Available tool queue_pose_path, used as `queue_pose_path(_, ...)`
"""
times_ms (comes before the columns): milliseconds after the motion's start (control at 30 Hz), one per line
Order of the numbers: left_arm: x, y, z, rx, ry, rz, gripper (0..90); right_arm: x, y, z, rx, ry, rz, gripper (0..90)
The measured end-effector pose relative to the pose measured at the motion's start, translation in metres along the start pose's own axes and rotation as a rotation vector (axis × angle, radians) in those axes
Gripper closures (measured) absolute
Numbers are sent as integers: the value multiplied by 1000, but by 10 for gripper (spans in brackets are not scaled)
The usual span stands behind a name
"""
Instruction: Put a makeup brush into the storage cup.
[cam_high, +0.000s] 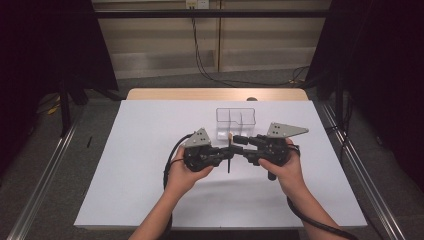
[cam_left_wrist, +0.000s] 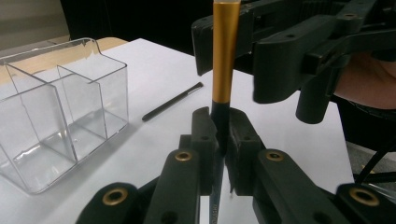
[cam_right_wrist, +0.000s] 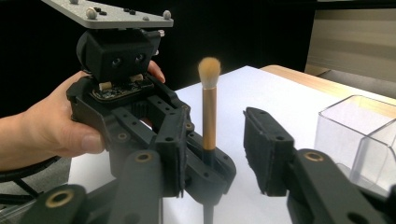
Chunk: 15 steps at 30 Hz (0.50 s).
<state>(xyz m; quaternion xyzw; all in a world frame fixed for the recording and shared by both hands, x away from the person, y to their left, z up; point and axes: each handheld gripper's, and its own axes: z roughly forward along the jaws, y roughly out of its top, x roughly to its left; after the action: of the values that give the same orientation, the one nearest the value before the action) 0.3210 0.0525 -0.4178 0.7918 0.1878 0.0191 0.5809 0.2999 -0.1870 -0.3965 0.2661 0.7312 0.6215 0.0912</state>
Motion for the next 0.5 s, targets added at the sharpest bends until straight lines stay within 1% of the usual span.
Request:
queue_pose_path(33,0,0,0,0,-2,6,831,0,0,1,3,-3,1,629)
queue_pose_path(133,-1,0,1,-4,-1,4,831,2,1,4,11,-5,-2,676)
queue_pose_path(167,-2,0,1,-4,-1,5,831,2,1,5,14,-4,-3,709)
queue_pose_path(233,-2,0,1,-7,-3,9,831,3,1,6,19,4,-4,738)
queue_pose_path(333,-2,0,0,-7,-3,9,830,4,2,7,5,2,-11,835)
queue_pose_path(467,-2,0,-1,-15,0,13,830,4,4,6,3,2,-24,844)
queue_pose_path(500,-2,1,-1,-19,-3,6,830,4,5,6,0,3,-20,844)
